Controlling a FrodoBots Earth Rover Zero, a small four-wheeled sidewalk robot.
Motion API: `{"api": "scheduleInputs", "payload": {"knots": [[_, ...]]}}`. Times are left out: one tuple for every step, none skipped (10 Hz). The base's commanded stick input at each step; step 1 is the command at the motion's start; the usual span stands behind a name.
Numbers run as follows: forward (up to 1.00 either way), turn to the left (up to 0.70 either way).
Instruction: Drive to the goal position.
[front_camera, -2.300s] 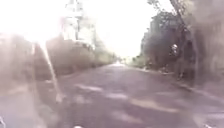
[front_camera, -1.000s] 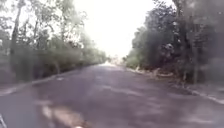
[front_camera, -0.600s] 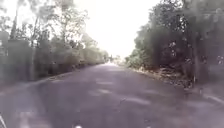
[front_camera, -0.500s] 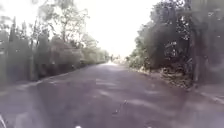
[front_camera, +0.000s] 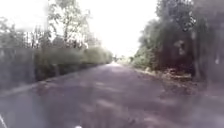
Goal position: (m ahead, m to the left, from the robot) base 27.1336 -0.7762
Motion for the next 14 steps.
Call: {"api": "scheduleInputs", "payload": {"knots": [[1.0, 0.0], [1.0, 0.0], [1.0, 0.0], [1.0, 0.0], [1.0, 0.0], [1.0, -0.17], [1.0, -0.4], [1.0, -0.4], [1.0, -0.34], [1.0, -0.06], [1.0, 0.0], [1.0, 0.0], [1.0, 0.0], [1.0, 0.0]]}}
